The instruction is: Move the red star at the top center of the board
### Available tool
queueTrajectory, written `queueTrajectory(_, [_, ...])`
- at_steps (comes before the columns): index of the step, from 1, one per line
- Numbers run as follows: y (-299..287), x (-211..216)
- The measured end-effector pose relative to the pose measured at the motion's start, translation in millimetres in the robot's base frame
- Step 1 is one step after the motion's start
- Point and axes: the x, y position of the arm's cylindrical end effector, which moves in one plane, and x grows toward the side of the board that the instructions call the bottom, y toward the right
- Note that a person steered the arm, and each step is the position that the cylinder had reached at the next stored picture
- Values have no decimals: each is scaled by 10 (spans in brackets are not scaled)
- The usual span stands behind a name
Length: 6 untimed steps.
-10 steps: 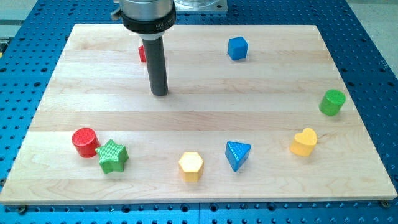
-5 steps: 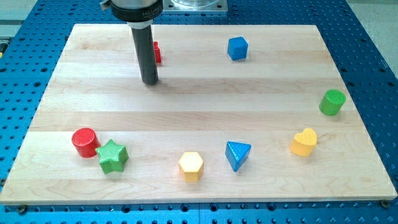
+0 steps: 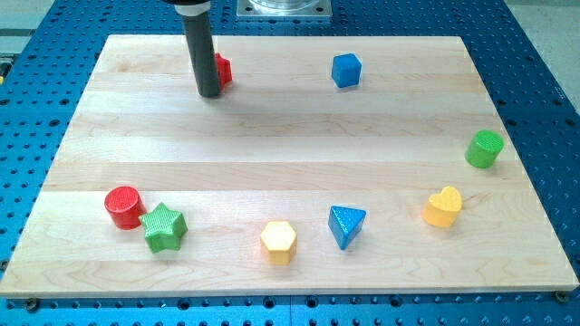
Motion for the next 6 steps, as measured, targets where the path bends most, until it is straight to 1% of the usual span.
queueTrajectory(1, [-66,-282])
queueTrajectory(2, [-498,-33])
queueTrajectory(3, [-903,-341])
queueTrajectory(4, [-539,-608])
queueTrajectory(5, [206,-655])
queueTrajectory(6, [387,-331])
